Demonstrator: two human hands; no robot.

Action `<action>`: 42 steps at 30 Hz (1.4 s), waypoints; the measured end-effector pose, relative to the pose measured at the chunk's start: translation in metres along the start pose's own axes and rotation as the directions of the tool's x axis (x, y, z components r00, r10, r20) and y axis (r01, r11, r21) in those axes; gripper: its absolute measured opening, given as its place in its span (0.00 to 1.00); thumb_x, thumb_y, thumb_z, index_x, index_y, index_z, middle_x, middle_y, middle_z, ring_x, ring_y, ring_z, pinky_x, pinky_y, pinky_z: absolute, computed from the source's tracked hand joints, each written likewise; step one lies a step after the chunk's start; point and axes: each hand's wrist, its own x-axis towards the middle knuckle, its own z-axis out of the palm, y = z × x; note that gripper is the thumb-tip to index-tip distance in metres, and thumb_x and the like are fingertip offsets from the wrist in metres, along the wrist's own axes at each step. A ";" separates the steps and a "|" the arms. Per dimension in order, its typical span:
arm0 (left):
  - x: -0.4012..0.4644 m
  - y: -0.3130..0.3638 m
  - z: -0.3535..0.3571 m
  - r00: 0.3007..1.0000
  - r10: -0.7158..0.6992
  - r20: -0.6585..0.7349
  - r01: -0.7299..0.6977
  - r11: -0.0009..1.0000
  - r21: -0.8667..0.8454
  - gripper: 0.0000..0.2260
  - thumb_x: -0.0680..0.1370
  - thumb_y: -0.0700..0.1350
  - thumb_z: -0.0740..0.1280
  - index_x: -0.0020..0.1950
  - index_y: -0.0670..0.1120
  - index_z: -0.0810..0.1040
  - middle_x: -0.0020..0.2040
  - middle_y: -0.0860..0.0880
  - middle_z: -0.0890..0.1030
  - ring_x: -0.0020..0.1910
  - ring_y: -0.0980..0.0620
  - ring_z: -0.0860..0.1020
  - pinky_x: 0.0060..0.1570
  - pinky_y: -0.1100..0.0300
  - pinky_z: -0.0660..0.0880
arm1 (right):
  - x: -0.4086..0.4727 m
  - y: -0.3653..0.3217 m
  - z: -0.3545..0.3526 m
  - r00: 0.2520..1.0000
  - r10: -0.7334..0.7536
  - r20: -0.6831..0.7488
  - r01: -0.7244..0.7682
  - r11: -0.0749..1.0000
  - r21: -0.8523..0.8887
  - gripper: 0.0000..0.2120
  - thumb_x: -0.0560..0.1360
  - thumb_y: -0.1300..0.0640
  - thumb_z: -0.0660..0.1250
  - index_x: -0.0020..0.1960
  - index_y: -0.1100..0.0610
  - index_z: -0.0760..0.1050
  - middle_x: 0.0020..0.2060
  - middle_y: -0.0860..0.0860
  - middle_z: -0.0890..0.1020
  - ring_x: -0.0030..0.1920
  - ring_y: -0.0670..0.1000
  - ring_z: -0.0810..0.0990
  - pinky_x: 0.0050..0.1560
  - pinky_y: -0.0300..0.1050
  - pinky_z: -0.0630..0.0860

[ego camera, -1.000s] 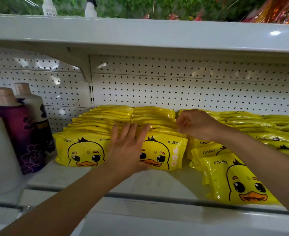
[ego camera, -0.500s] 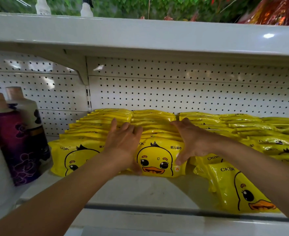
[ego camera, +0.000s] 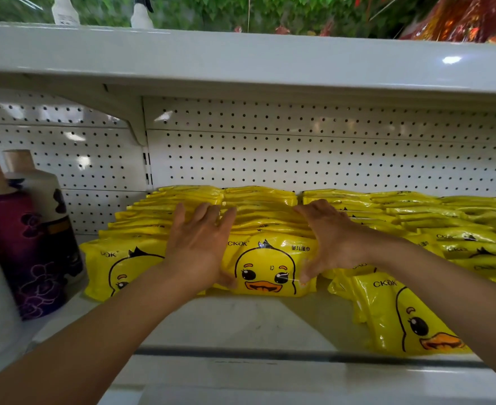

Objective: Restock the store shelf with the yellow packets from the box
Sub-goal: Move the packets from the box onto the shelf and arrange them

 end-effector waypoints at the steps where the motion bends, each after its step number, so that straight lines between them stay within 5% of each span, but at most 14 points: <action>1: -0.002 -0.004 -0.001 1.000 -0.004 -0.004 0.004 1.000 0.007 0.54 0.61 0.68 0.71 0.76 0.51 0.44 0.76 0.49 0.54 0.76 0.49 0.49 0.71 0.42 0.45 | -0.001 -0.001 0.001 1.000 -0.009 0.000 0.009 1.000 -0.018 0.61 0.56 0.40 0.78 0.76 0.48 0.42 0.74 0.53 0.50 0.75 0.55 0.47 0.73 0.52 0.48; 3: -0.006 -0.009 -0.003 1.000 0.005 0.019 -0.006 1.000 0.019 0.53 0.62 0.67 0.72 0.76 0.51 0.47 0.76 0.51 0.56 0.76 0.49 0.50 0.71 0.42 0.46 | -0.002 -0.003 0.006 1.000 -0.015 0.013 0.016 0.997 -0.073 0.64 0.55 0.38 0.78 0.76 0.47 0.39 0.75 0.54 0.44 0.76 0.57 0.42 0.74 0.53 0.43; 8: -0.006 -0.003 0.001 0.999 0.003 0.050 -0.006 0.999 0.054 0.50 0.65 0.63 0.73 0.76 0.49 0.48 0.74 0.52 0.59 0.75 0.50 0.52 0.71 0.42 0.46 | 0.000 -0.009 0.019 0.998 -0.027 -0.051 0.016 0.976 -0.217 0.63 0.53 0.39 0.79 0.75 0.48 0.43 0.69 0.56 0.58 0.71 0.59 0.56 0.71 0.52 0.54; 21: 0.012 0.013 -0.001 0.987 -0.113 0.115 0.082 0.966 0.245 0.54 0.62 0.66 0.73 0.75 0.42 0.49 0.72 0.48 0.65 0.75 0.46 0.54 0.71 0.40 0.44 | 0.005 -0.014 0.023 0.992 -0.046 -0.118 0.006 0.949 -0.315 0.57 0.56 0.42 0.79 0.74 0.54 0.50 0.64 0.58 0.63 0.66 0.58 0.62 0.67 0.50 0.60; 30: -0.034 0.003 -0.005 0.992 -0.121 -0.042 0.124 0.987 0.098 0.54 0.66 0.62 0.73 0.77 0.51 0.37 0.78 0.47 0.45 0.77 0.47 0.44 0.72 0.42 0.46 | -0.016 -0.014 0.006 0.997 -0.015 -0.072 0.001 0.981 -0.194 0.59 0.58 0.39 0.77 0.76 0.51 0.43 0.73 0.59 0.54 0.73 0.60 0.53 0.73 0.54 0.52; 37: -0.065 -0.047 0.001 0.959 -0.284 0.022 0.282 0.958 0.052 0.55 0.65 0.64 0.73 0.76 0.55 0.36 0.77 0.46 0.41 0.76 0.42 0.42 0.66 0.34 0.56 | -0.029 -0.053 0.010 0.977 -0.151 -0.153 0.132 0.983 -0.129 0.52 0.65 0.39 0.73 0.76 0.51 0.45 0.74 0.56 0.50 0.74 0.59 0.49 0.74 0.56 0.48; 42: -0.074 -0.071 0.021 0.952 -0.295 0.085 0.305 0.943 -0.136 0.53 0.67 0.60 0.74 0.75 0.60 0.36 0.76 0.44 0.37 0.75 0.39 0.40 0.62 0.37 0.67 | -0.016 -0.070 0.024 0.986 -0.073 -0.153 0.045 0.983 -0.176 0.51 0.66 0.40 0.72 0.76 0.50 0.44 0.73 0.55 0.48 0.74 0.59 0.46 0.72 0.62 0.47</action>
